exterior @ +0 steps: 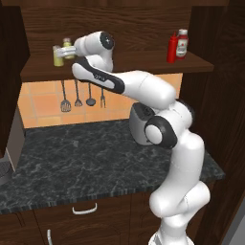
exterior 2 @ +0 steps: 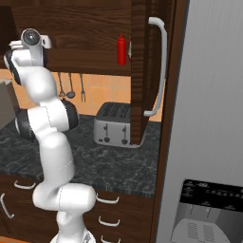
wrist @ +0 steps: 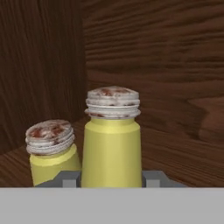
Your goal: Put the shaker and condiment bottle from the counter next to their counterparts in the cabinet.
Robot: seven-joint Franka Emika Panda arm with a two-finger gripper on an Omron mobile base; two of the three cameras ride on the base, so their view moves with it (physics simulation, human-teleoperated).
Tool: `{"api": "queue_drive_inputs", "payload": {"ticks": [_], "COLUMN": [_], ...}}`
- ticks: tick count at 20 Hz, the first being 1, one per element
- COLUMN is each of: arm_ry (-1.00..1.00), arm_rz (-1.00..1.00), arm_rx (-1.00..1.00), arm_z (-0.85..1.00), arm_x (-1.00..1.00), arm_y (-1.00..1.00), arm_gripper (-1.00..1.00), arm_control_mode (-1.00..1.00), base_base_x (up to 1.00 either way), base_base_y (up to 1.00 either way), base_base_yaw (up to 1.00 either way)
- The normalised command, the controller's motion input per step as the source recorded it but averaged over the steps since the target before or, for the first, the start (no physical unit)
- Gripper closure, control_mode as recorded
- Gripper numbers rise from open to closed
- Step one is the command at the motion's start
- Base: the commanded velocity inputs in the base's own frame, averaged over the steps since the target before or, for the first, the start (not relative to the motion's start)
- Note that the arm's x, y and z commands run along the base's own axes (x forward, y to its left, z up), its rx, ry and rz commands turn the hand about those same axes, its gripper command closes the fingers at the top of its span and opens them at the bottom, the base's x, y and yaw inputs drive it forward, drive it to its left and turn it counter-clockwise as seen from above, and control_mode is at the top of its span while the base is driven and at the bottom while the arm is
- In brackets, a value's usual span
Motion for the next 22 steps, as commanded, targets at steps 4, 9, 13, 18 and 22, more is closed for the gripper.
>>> {"api": "queue_drive_inputs", "payload": {"ticks": [4,9,13,18,22], "arm_ry": [-0.16,-0.14,-0.07,0.10,0.18], "arm_rz": [0.04,0.04,0.02,-0.02,-0.05], "arm_rx": [0.00,0.00,0.03,0.00,-0.01], "arm_z": [-0.22,-0.28,-0.13,0.72,1.00], "arm_x": [0.00,0.00,0.00,-0.13,-0.53], "arm_y": [-0.25,-0.14,-0.04,-0.31,-0.53], "arm_gripper": [-1.00,-1.00,-1.00,-1.00,-1.00], "arm_control_mode": [-1.00,-1.00,-1.00,-1.00,-1.00], "base_base_x": [0.00,0.00,0.00,0.00,0.00], "base_base_y": [0.00,0.00,0.00,0.00,0.00], "base_base_yaw": [0.00,0.00,0.00,0.00,0.00]}}
